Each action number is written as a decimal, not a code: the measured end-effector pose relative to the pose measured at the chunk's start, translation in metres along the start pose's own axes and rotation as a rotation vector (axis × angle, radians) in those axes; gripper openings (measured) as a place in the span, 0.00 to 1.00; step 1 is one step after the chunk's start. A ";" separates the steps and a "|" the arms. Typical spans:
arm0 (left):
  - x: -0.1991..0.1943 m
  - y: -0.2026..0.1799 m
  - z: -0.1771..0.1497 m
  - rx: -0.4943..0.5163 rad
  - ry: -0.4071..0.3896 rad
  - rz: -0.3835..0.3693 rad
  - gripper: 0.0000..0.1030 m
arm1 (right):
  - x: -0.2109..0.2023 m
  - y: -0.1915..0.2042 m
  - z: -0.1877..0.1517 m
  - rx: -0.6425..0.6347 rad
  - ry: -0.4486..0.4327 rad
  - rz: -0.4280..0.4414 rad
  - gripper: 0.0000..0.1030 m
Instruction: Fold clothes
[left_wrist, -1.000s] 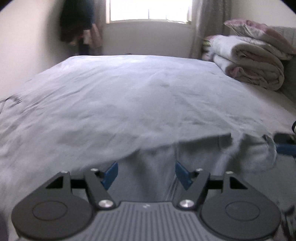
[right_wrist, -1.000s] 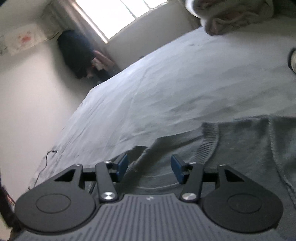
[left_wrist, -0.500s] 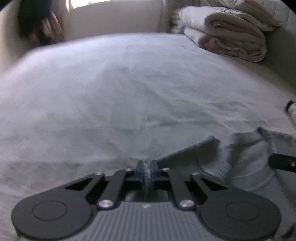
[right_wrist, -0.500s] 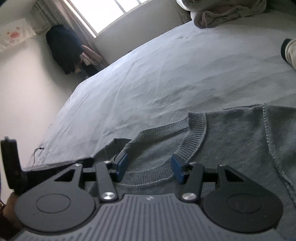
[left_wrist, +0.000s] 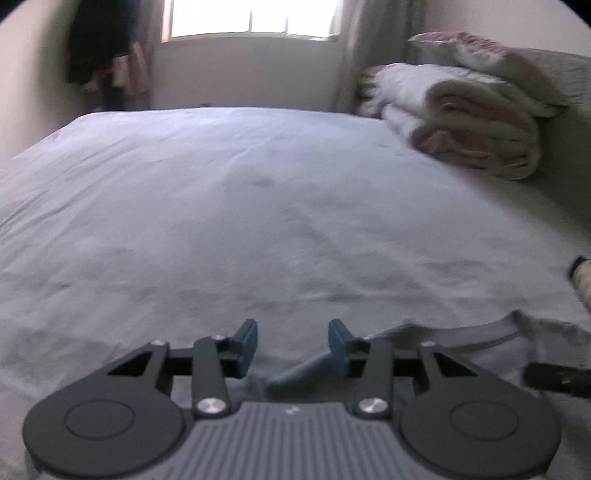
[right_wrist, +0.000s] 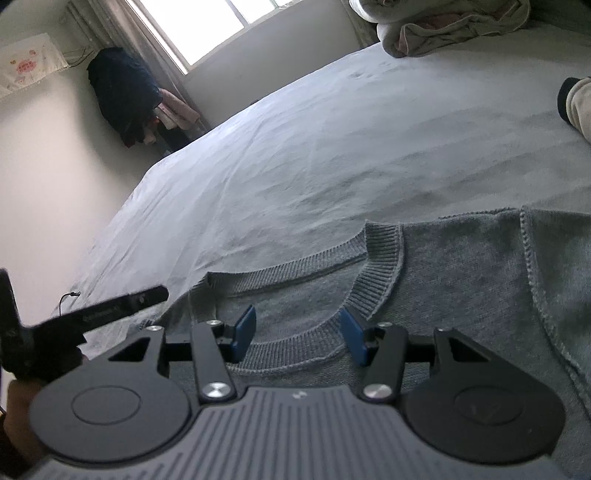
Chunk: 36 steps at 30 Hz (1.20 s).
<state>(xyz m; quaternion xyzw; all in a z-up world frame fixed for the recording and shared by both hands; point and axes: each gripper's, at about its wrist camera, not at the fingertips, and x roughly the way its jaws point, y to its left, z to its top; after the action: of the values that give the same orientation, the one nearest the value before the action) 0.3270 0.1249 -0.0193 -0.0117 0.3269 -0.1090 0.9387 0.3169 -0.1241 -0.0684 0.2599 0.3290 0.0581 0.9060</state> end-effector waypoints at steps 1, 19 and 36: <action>0.000 -0.005 -0.001 0.013 0.001 -0.022 0.43 | 0.000 0.000 0.000 -0.002 0.000 0.000 0.54; 0.036 -0.053 -0.028 0.060 -0.072 0.210 0.06 | -0.026 -0.019 0.012 0.009 -0.117 -0.050 0.55; 0.022 0.004 -0.021 -0.239 -0.067 -0.152 0.54 | -0.003 -0.022 0.038 -0.460 -0.083 -0.168 0.55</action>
<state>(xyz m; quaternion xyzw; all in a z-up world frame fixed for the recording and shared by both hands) 0.3320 0.1253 -0.0500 -0.1515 0.3043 -0.1397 0.9300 0.3365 -0.1603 -0.0534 0.0208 0.2900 0.0454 0.9557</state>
